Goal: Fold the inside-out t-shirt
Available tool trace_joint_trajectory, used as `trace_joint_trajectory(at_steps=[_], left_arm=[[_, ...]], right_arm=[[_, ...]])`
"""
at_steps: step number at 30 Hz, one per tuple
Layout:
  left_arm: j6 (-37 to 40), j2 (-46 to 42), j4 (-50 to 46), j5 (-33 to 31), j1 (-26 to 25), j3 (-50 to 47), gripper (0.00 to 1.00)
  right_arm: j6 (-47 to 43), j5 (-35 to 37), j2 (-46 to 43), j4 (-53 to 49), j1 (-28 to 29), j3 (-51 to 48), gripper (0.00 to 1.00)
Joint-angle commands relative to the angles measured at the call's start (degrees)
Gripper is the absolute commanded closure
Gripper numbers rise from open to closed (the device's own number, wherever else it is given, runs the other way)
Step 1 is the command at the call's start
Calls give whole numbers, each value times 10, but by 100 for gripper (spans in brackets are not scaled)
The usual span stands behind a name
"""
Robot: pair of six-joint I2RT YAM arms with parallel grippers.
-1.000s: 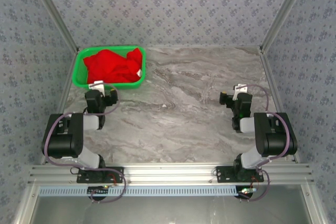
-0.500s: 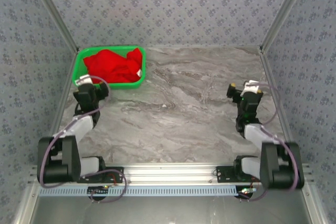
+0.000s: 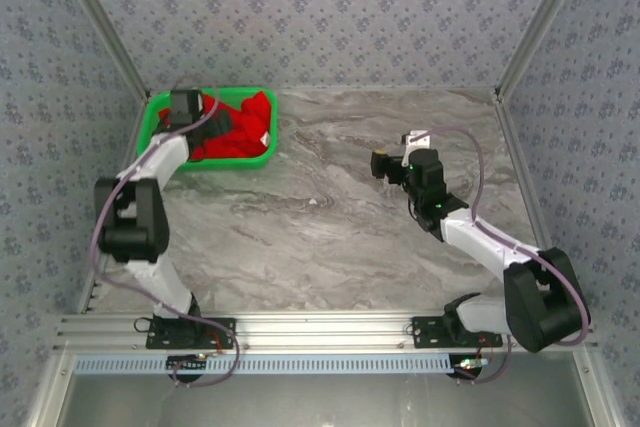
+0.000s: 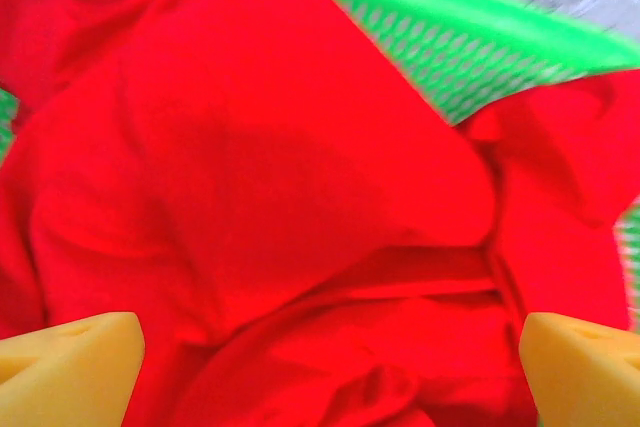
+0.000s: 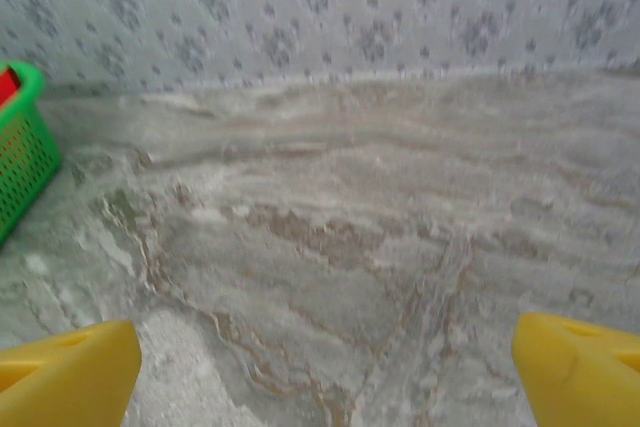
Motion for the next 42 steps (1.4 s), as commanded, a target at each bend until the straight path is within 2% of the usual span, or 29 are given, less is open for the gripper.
trace_joint_trajectory(at_steps=[1,6,9,12,15,17,19,20,24,28,32,36,42], left_arm=[[19,94,-157,15,5,113,2],[16,199,-214,35,4,230,2],[18,265,-260,76,4,309,12],[18,312,-293,120,5,369,32],[15,330,-301,143,5,402,61],[15,324,-303,148,7,421,81],[13,293,-289,148,9,424,95],[13,271,-279,147,11,420,98],[7,124,-208,132,13,363,100],[-25,-62,-80,137,8,243,100],[-34,-207,36,143,-34,151,100],[-10,-270,69,139,-102,144,100],[11,-251,44,141,-219,197,100]], right_arm=[[25,-17,8,-6,-1,-4,3],[41,-21,7,-7,0,-20,2],[65,-33,12,2,-1,-32,2],[78,-33,18,1,-2,-36,2],[82,-33,18,-1,-3,-37,2],[81,-30,13,-5,-4,-37,1],[77,-28,6,-10,-7,-36,1],[76,-27,2,-14,-8,-34,1],[71,-23,-20,-31,-11,-29,1],[60,-14,-44,-39,-16,-23,0],[37,-17,-58,-59,-27,-4,0],[14,-28,-67,-127,-47,39,0],[-4,-32,-124,-231,-82,83,0]])
